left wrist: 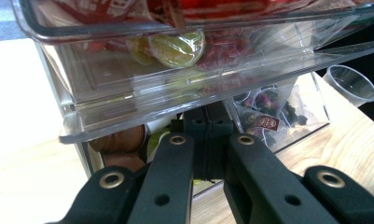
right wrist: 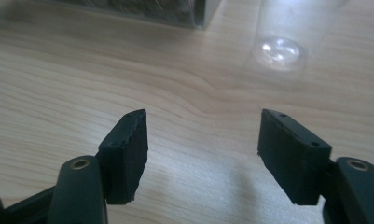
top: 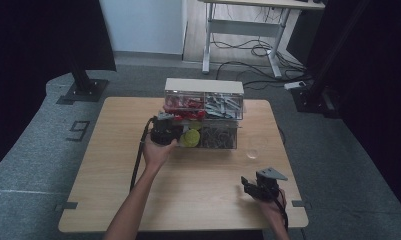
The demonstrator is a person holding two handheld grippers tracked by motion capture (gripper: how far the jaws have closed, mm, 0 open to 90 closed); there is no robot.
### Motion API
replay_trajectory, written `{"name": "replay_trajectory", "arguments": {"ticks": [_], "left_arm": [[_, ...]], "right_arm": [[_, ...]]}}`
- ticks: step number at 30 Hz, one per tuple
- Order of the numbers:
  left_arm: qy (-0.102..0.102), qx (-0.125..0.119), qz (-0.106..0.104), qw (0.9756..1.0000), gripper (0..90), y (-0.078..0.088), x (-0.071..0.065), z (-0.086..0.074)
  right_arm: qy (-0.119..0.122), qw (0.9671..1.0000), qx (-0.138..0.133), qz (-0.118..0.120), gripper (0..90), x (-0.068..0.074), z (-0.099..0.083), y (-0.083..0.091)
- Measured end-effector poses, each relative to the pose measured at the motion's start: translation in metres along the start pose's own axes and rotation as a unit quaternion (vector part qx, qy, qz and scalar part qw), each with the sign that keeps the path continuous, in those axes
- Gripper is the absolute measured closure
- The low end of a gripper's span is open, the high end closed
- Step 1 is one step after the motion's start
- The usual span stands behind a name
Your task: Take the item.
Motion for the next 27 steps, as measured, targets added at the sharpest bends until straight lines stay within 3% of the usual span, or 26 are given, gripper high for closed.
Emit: {"name": "replay_trajectory", "arguments": {"ticks": [13, 27], "left_arm": [[0.004, 0.000, 0.000, 1.0000, 90.0, 0.000, 0.000, 0.002], [0.005, 0.000, -0.001, 1.0000, 90.0, 0.001, -0.001, 0.003]], "right_arm": [[0.000, 0.9977, -0.051, 0.046, 44.2, 0.013, 0.034, 0.012], [0.044, 0.9936, -0.069, 0.078, 49.6, 0.046, 0.076, -0.002]]}}
Point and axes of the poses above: each handheld gripper's, and its own axes: y roughly backward along the jaws, z roughly out of its top, x roughly to its left, the point moved 7 cm from there along -y, roughly forward along the jaws, and after that the axes turned 2 degrees about y, right-handed, at the moved point
